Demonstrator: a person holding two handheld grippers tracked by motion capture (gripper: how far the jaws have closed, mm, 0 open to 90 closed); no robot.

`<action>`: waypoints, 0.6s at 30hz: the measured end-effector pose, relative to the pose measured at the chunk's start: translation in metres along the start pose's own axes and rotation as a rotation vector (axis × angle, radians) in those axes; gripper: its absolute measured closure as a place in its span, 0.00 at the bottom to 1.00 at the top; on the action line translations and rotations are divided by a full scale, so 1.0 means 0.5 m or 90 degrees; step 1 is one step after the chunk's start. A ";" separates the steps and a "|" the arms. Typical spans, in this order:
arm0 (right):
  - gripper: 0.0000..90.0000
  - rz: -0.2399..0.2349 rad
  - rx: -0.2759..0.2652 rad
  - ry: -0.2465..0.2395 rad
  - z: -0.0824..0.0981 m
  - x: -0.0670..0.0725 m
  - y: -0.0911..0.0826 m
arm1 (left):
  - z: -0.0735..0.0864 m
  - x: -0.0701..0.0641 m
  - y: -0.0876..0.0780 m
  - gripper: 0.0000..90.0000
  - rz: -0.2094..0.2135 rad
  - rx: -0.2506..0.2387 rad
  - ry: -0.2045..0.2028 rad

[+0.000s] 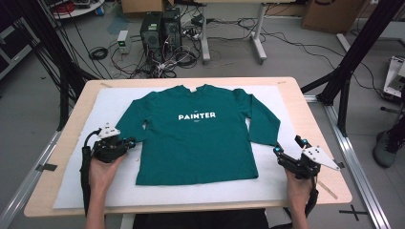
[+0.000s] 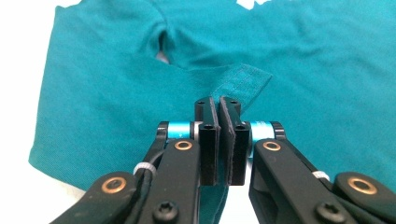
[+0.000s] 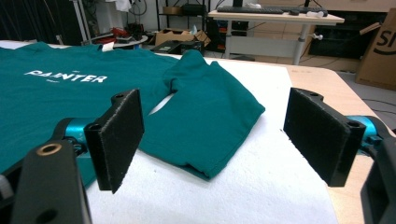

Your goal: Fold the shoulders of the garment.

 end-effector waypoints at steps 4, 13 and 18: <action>0.23 0.001 -0.001 -0.005 -0.001 -0.001 0.001 | -0.027 -0.011 -0.001 0.96 0.002 -0.011 -0.006; 0.23 0.000 0.004 -0.002 0.000 0.000 0.001 | -0.084 -0.052 0.011 0.96 0.025 -0.059 -0.034; 0.23 0.001 0.005 -0.001 0.000 0.000 0.002 | -0.102 -0.072 0.028 0.96 0.034 -0.062 -0.035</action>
Point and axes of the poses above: each handheld gripper's, and its own axes: y roughly forward along the jaws, z roughly out of its underside, x roughly to its left, the point moved 7 cm from there along y, roughly forward along the jaws, and after that the axes turned 6 degrees about -z, right-handed, at the moved point
